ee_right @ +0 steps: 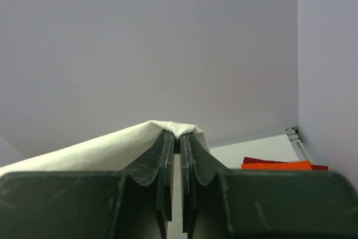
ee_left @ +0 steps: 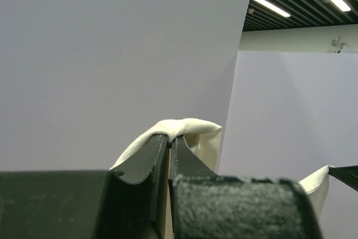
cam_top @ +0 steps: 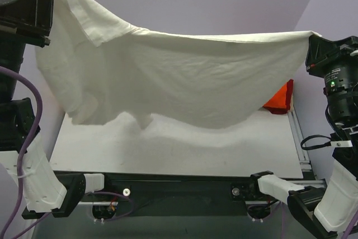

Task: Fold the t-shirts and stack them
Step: Flatten out the tshirt

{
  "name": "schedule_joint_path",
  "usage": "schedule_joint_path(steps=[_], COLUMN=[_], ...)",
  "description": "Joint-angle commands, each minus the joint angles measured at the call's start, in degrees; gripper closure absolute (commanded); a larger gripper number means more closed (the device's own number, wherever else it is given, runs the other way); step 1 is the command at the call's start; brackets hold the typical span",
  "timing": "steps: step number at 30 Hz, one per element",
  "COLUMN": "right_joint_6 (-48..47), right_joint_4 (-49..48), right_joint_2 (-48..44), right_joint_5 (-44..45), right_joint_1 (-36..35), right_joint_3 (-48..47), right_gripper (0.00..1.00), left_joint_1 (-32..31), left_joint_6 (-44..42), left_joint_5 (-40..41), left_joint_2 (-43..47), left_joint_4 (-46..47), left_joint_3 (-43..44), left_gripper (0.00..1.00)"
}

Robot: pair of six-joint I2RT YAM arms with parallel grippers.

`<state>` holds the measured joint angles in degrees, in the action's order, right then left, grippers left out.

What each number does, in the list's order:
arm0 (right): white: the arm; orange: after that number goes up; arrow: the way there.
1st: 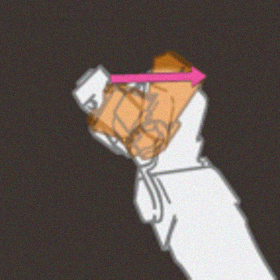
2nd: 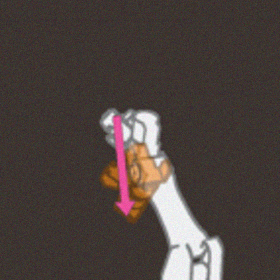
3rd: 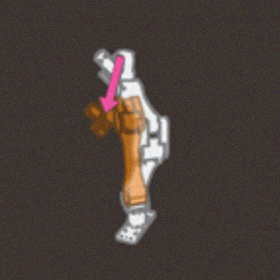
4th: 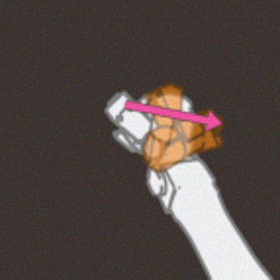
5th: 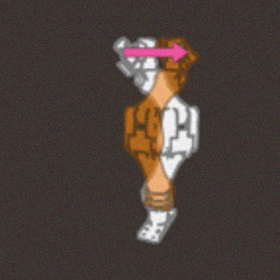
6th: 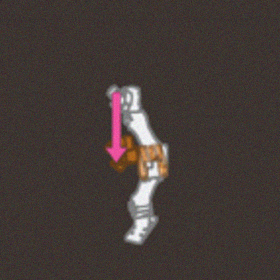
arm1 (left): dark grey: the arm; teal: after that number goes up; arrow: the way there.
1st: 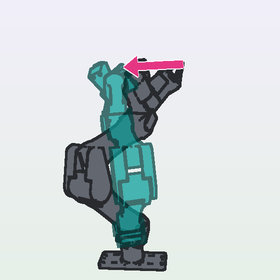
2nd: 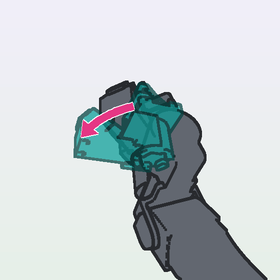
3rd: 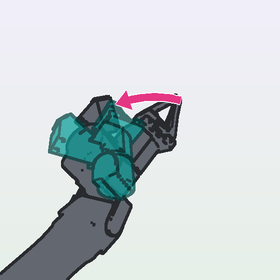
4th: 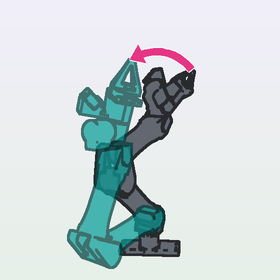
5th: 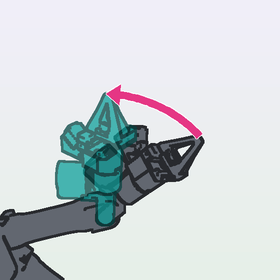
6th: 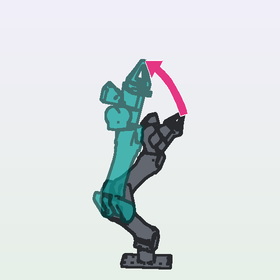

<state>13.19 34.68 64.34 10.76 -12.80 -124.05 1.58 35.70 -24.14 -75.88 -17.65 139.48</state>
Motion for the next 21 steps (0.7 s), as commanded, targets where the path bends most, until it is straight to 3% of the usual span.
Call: schedule_joint_path(steps=[1,5,9,10,11,12,13,14,15,16,17,21], right_joint_6=[-0.71,-2.29,-0.54,1.38,2.10,2.62,3.15,3.42,3.77,3.95,3.51,2.72], right_joint_4=[-3.74,-4.09,-8.90,-10.05,-12.33,-13.13,-13.66,-14.02,-13.41,-12.80,-12.10,-11.65], right_joint_2=[1.75,5.26,9.57,11.76,13.17,14.92,18.60,20.63,23.00,26.68,28.28,29.89], right_joint_5=[4.35,6.20,1.03,-2.73,-4.07,-5.22,-7.49,-9.08,-9.96,-10.32,-12.15,-14.45], right_joint_1=[-0.03,0.67,7.14,8.39,9.62,10.59,12.17,12.70,12.71,14.36,14.55,14.12], right_joint_3=[0.82,8.10,21.63,27.31,29.63,31.39,33.15,34.74,34.75,34.67,34.58,36.68], right_gripper=[1.00,1.00,1.00,1.00,1.00,1.00,0.91,0.73,0.51,0.16,0.03,0.00], left_joint_1=[0.26,-0.96,-5.01,-5.62,-6.76,-7.12,-7.47,-7.82,-8.43,-8.70,-8.88,-9.67], left_joint_6=[2.17,8.75,6.84,5.79,5.26,4.82,3.60,2.45,1.48,-0.09,-0.80,-4.32], left_joint_5=[0.15,-4.94,-7.93,-8.81,-9.25,-9.17,-8.91,-8.56,-7.68,-6.72,-6.53,-4.07], left_joint_2=[-2.52,-9.43,-21.48,-26.99,-29.74,-32.38,-37.02,-38.98,-40.48,-42.23,-42.51,-41.37], left_joint_4=[6.39,14.98,13.97,13.00,12.47,11.77,11.15,8.80,7.12,6.15,4.92,-2.02], left_joint_3=[-4.90,-17.90,-24.16,-25.21,-25.57,-25.83,-25.92,-25.58,-25.23,-25.31,-25.83,-26.71], left_gripper=[1.00,1.00,1.00,0.93,0.74,0.61,0.47,0.08,0.03,0.03,0.03,0.02])
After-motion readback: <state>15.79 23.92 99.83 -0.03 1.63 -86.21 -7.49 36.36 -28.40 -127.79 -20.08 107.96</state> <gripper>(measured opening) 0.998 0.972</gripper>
